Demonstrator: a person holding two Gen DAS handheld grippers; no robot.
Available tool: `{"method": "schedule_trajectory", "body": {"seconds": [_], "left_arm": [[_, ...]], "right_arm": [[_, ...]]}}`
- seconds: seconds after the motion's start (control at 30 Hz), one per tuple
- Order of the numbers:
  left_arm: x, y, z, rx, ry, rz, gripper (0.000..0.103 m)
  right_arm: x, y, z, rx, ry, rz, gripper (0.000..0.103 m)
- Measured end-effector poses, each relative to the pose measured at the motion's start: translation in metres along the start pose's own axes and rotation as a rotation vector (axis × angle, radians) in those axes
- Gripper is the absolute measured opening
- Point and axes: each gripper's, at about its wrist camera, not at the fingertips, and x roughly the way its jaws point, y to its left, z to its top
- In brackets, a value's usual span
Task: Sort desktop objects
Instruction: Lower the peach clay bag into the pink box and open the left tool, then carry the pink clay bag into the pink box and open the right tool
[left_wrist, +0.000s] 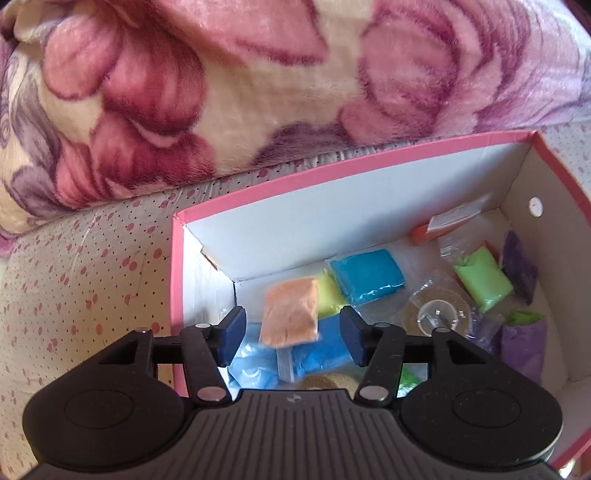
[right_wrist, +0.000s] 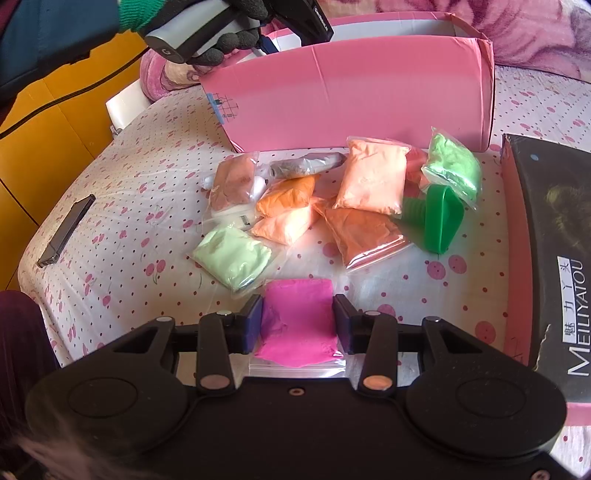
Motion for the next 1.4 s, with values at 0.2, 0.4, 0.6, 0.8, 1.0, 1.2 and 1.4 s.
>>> {"method": "schedule_trajectory", "body": {"seconds": [0.2,0.4,0.6,0.8,1.0,1.2,1.4], "left_arm": [[-0.042,-0.004,-0.024,-0.023,-0.078,-0.042,0.054],[-0.089,-0.008,-0.059,-0.058,-0.138,-0.082,0.055],[-0.118,-0.005,-0.090,-0.051,-0.159,-0.109,0.055],[-0.139,0.004,-0.128,-0.063,-0.191,-0.124,0.055],[-0.141,0.008,-0.187,-0.120,-0.241,-0.151,0.060],[-0.107,0.006,-0.246,-0.216,-0.243,-0.168,0.060],[-0.094,0.009,-0.265,-0.230,-0.268,-0.211,0.060]], "right_arm": [[0.000,0.001,-0.002,-0.003,-0.009,-0.004,0.041],[-0.003,-0.001,-0.005,0.014,-0.033,0.001,0.041],[-0.013,-0.002,-0.011,0.052,-0.060,0.002,0.041],[-0.028,-0.005,-0.017,0.088,-0.066,0.002,0.041],[-0.037,-0.008,-0.018,0.127,-0.071,0.009,0.041],[-0.036,-0.003,-0.022,0.110,-0.036,-0.028,0.041],[-0.034,0.011,-0.021,0.034,-0.017,-0.075,0.040]]}}
